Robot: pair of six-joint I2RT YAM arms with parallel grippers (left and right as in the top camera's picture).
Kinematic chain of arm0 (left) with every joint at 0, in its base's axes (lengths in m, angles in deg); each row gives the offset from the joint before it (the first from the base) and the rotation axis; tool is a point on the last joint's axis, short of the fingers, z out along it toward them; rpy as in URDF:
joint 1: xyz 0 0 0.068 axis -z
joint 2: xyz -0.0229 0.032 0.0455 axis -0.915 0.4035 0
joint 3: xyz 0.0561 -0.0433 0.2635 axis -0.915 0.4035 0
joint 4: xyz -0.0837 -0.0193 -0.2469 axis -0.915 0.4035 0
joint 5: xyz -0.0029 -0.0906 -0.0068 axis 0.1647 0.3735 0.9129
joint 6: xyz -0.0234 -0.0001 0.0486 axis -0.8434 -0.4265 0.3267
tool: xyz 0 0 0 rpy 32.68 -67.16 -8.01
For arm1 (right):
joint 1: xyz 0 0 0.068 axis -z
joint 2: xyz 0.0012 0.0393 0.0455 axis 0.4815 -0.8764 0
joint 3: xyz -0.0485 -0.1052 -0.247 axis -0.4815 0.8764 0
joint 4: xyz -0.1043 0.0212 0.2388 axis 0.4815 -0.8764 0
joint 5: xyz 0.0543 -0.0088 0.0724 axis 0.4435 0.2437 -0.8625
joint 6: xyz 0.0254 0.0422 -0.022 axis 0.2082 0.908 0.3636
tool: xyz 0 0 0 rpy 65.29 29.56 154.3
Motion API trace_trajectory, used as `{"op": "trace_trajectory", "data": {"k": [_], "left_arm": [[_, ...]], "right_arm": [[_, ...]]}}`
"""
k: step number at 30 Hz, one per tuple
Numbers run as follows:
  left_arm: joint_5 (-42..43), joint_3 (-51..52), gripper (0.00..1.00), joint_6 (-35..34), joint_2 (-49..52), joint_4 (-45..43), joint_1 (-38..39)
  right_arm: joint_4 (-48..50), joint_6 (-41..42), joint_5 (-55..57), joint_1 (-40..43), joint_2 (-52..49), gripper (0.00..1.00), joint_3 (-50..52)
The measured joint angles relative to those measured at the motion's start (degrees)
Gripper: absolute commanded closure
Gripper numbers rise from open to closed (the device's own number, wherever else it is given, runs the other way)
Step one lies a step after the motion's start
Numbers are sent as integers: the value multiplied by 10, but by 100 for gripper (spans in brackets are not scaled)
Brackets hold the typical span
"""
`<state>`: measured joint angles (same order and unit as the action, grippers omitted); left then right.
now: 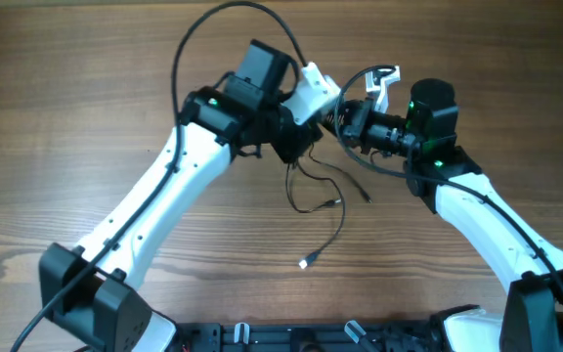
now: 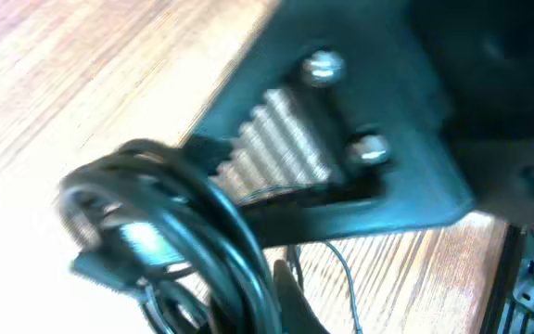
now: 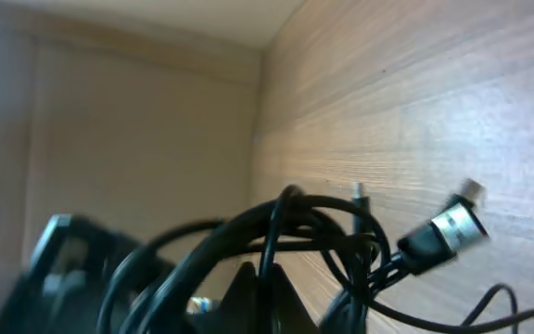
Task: Untangle cables
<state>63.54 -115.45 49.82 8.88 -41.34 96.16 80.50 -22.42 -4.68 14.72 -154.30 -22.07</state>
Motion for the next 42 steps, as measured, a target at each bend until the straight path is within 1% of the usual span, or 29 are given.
{"op": "trace_trajectory", "data": {"k": [2, 4, 5, 8, 10, 11, 13, 14, 16, 18, 19, 21, 22, 23, 25, 28, 29, 33, 36, 38, 40, 42], "left_arm": [[11, 4, 96, -3, -10, 2, -26], [31, 5, 96, -28, -15, 0, -67], [34, 5, 96, -50, -17, -4, -85], [31, 2, 96, -100, -48, -10, -149], [32, 0, 96, -110, -53, -9, -147], [38, 0, 96, -110, -53, -5, -145], [77, 0, 96, -93, -53, -1, -145], [110, 0, 96, -68, -53, 6, -145], [145, 0, 96, -30, -53, 17, -144], [167, 0, 96, 0, -53, 23, -138], [172, 0, 96, 7, -53, 26, -131], [178, 0, 96, 15, -53, 28, -112], [182, 0, 96, 23, -53, 29, -100], [183, 0, 96, 28, -53, 29, -94], [183, 0, 96, 31, -53, 30, -93], [183, 0, 96, 35, -53, 30, -93], [183, 0, 96, 35, -53, 32, -93], [183, 0, 96, 35, -53, 33, -90], [182, 0, 96, 35, -53, 33, -69], [182, 0, 96, 35, -53, 36, -63], [182, 0, 96, 35, -53, 45, -62], [182, 0, 96, 35, -53, 50, -62]], "right_arm": [[-33, -37, -7, 6, 0, 95, -14], [-65, -81, -17, 29, 0, 95, -16], [-79, -105, -18, 48, 1, 95, -14], [-92, -136, -17, 148, 0, 96, -1], [-93, -148, -18, 171, 10, 96, -1], [-93, -151, -18, 178, 18, 92, -1], [-93, -159, -36, 176, 25, 80, -1], [-93, -160, -44, 171, 25, 77, -1], [-86, -163, -65, 151, 25, 68, -1], [-56, -165, -81, 104, 25, 68, 0], [-23, -158, -89, 84, 25, 68, 1], [40, -139, -114, 73, 26, 69, 5], [83, -111, -138, 73, 27, 72, 5], [92, -89, -147, 73, 27, 73, 5], [112, -44, -161, 73, 27, 74, 5], [139, 56, -179, 73, 27, 74, 5], [146, 77, -181, 73, 27, 74, 5], [163, 141, -183, 70, 27, 73, 5], [163, 158, -171, 46, 27, 75, 5], [163, 166, -160, 41, 28, 79, 5], [171, 176, -154, 41, 27, 96, 5], [200, 186, -151, 41, 28, 96, 6]]}}
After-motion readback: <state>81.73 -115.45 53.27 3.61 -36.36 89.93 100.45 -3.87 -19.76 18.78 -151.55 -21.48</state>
